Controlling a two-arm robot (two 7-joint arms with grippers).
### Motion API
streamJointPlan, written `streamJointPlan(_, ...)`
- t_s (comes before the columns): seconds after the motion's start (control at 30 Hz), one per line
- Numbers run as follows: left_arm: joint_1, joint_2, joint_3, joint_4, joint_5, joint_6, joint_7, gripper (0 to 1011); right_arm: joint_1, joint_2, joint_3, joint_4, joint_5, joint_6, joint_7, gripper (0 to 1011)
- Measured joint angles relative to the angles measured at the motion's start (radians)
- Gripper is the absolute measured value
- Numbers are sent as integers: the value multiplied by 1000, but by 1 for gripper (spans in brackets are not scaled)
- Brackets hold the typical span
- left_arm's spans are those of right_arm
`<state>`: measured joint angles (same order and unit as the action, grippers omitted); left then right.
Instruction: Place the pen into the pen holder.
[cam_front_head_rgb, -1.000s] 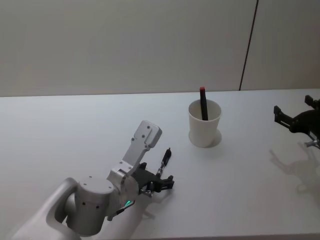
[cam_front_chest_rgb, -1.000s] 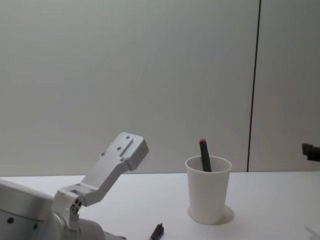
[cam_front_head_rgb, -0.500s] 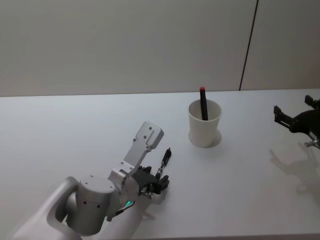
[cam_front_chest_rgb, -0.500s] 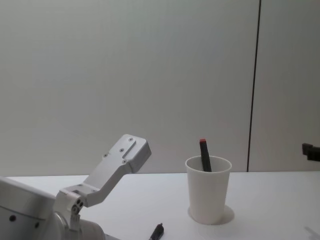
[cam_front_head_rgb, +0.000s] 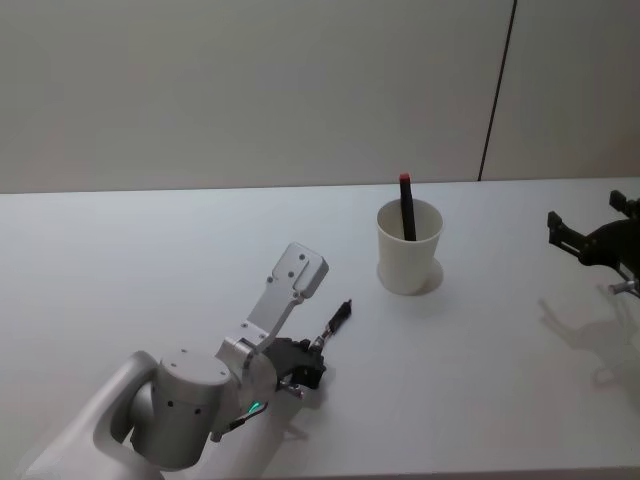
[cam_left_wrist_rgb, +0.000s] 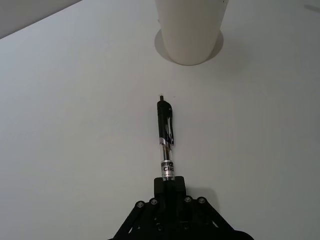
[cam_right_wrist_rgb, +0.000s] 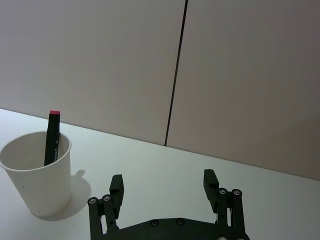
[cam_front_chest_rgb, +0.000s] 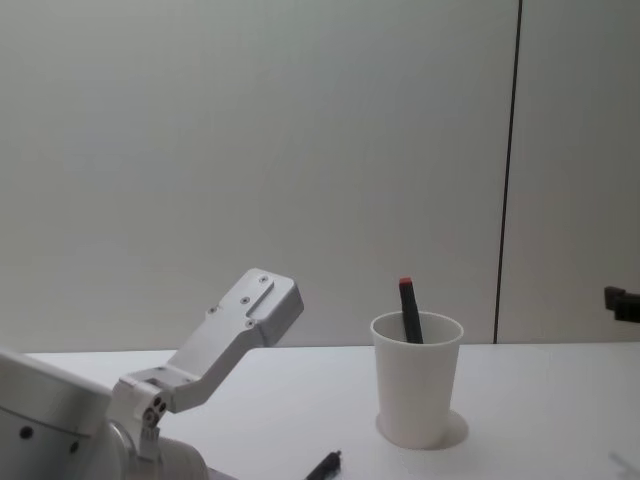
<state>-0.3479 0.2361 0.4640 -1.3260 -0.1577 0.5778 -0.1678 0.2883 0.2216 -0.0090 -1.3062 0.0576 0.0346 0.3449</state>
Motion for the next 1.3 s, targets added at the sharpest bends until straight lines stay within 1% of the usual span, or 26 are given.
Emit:
streamJointPlan(0.03,0,0,0,-1,1,1,0,126,0,0,0,0,0,0,0,1001)
streamJointPlan(0.13,1,0,-1,-1,4,2,-1,110,0,0,0,0,0,0,0,1002)
streamJointPlan(0.4,4,1,-4,-4,7,-1,-1,110,0,0,0,0,0,0,0,1002)
streamJointPlan(0.83,23,14,-15,-34,3,-34,22,110,0,0,0,0,0,0,0,1001)
streamJointPlan(1.13,49,31,-26,-78,-5,-79,52,110,0,0,0,0,0,0,0,1002)
streamJointPlan(1.3,68,47,-34,-112,-7,-125,62,110,0,0,0,0,0,0,0,1001)
